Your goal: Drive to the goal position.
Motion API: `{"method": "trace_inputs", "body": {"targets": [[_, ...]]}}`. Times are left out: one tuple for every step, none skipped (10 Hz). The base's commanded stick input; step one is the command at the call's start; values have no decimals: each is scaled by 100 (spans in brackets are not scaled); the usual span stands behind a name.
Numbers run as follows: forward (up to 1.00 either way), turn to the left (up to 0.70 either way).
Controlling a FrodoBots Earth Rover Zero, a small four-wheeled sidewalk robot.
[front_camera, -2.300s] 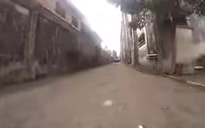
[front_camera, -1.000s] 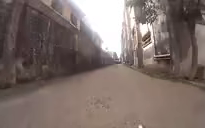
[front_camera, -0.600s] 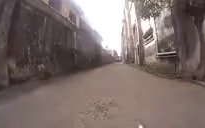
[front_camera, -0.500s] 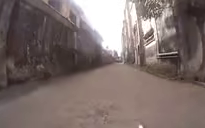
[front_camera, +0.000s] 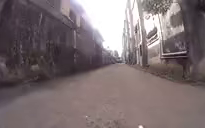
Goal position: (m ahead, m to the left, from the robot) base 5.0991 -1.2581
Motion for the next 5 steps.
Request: {"method": "trace_inputs", "body": {"targets": [[70, 0], [70, 0], [70, 0], [70, 0], [70, 0]]}}
